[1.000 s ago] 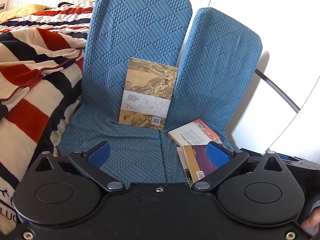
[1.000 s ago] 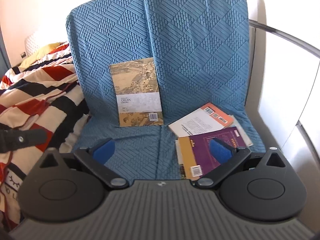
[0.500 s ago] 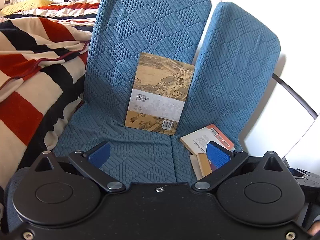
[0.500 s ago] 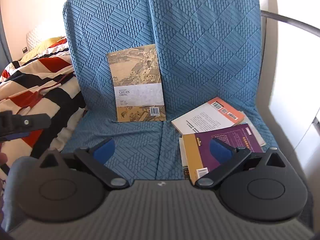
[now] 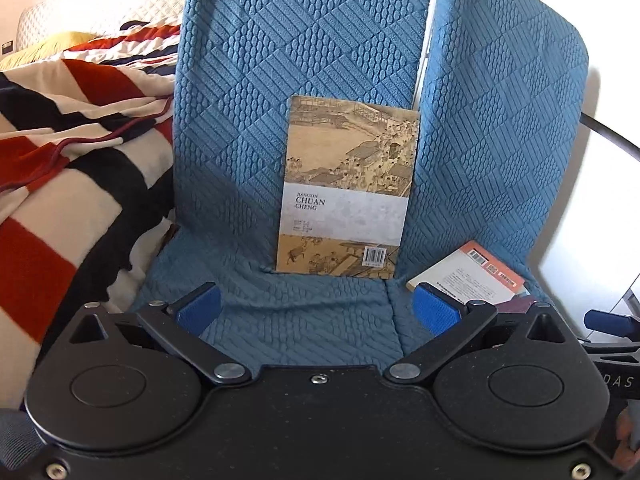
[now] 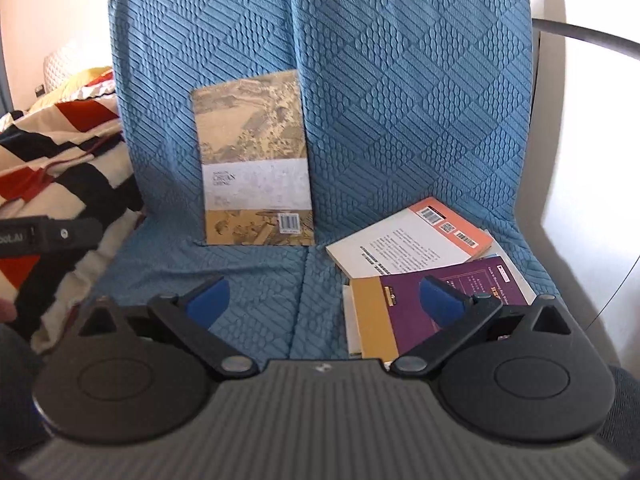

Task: Organize objects
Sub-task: 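Move both grippers toward the standing painted-cover book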

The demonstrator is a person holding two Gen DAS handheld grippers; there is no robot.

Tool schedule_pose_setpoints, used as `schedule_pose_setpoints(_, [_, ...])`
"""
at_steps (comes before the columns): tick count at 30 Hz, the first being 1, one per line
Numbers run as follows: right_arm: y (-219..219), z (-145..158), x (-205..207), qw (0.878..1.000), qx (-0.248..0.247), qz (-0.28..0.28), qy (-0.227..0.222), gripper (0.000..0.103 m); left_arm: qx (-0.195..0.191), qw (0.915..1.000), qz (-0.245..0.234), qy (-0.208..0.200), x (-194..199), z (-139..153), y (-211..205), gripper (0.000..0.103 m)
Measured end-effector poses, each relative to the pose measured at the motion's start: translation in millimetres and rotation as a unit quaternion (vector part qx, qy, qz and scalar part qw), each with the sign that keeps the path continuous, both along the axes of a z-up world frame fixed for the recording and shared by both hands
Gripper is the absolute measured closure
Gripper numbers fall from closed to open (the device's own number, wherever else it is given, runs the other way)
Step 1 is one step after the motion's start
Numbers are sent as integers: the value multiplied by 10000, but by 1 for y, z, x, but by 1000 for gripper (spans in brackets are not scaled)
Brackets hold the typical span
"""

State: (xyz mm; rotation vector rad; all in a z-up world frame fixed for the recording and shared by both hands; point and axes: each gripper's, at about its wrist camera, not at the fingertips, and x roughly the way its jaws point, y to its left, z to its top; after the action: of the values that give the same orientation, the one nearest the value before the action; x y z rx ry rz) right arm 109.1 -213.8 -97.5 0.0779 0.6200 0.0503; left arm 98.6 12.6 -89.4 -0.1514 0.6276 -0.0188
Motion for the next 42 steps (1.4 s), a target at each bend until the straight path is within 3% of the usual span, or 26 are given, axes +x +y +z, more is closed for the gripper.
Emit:
schedule_pose_setpoints(11, [-7,9,25,9993,151,36,-347,0,-82,9996,-269,-91,33,-20,-1,0])
schedule_pose_setpoints(18, [-12,23,28,9994,165,-126,-262,0,-290,9989,-359,31,43,-20,-1,0])
schedule_pose_setpoints(21, [-13,25,32,9995,221,-170,-130,0,-162,9989,-428,-49,47,-24,-3,0])
schedule_pose_setpoints(24, [-13,22,37,9992,368,-4,-124,0,-57,9993,-379,19,55,-36,-1,0])
schedule_pose_setpoints(28, [-11,9,47,9991,378,162,-138,1,-288,9990,-316,144,68,-50,9,0])
schedule_pose_setpoints(31, [-9,-5,63,9980,496,392,-6,12,-436,9982,-251,318,85,-60,18,0])
schedule_pose_setpoints(36, [-12,-27,95,9960,755,471,27,15,-232,9977,-173,605,120,-80,30,0])
schedule_pose_setpoints(38, [-11,-34,111,9957,802,420,217,24,-314,9970,-139,697,133,-88,38,0])
schedule_pose_setpoints(42, [0,-41,135,9960,646,592,186,26,-494,9960,-94,745,157,-95,51,1])
